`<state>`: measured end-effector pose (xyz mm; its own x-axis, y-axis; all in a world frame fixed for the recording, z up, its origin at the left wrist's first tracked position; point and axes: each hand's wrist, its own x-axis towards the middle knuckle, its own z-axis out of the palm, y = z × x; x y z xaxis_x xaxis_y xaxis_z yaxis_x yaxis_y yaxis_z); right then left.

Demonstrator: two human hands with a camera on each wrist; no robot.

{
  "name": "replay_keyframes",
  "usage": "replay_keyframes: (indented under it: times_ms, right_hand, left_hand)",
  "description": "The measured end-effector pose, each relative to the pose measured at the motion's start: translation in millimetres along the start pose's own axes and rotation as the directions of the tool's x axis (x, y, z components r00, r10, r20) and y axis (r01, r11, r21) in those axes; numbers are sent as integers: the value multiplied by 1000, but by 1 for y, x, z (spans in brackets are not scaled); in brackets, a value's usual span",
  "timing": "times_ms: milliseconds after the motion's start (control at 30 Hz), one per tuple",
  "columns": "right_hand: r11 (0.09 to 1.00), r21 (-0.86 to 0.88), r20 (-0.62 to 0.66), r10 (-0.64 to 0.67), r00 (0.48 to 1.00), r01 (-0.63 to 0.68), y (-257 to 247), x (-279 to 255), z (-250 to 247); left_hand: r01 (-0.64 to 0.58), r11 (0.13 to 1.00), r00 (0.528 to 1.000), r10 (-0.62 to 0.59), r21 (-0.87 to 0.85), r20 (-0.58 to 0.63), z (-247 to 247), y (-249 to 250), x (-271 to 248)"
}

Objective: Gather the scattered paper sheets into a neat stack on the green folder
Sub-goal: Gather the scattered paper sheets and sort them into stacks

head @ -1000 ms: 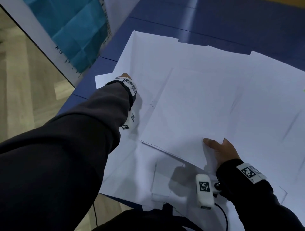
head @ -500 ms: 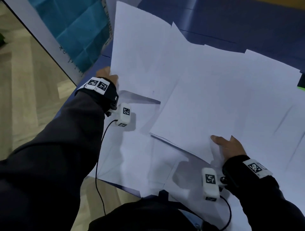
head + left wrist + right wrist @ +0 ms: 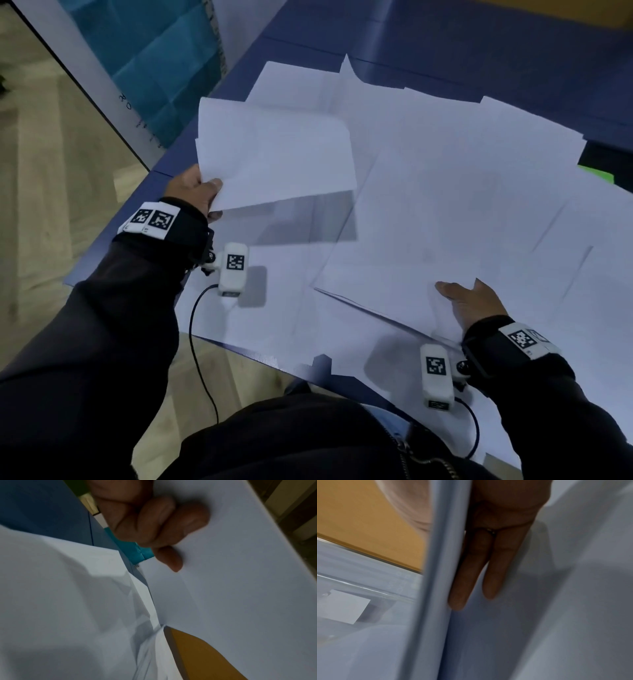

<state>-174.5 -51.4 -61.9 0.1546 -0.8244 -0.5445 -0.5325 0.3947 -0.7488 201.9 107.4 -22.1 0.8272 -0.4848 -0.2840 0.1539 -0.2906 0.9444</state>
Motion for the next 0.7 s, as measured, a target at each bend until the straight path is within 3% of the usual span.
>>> replay_keyframes:
  times_ms: [300,400,533,700]
  right_hand:
    - [998,34,95,58,994,-61,11,4,13]
    - [988,78,107,122,987,-131,20,16,12]
    - [966,188,39,174,984,-178,6,4,12]
    - [986,87,88,137,987,-144,-1,12,16]
  left_hand:
    - [34,979,955,-91,201,282,48,-41,-59]
    - [-32,904,944,-114,426,311,64,-53,-65]
    - [-73,820,937,-139,568,322,82,-52,-71]
    - [-135,703,900,-208,698,384,99,-55,-66]
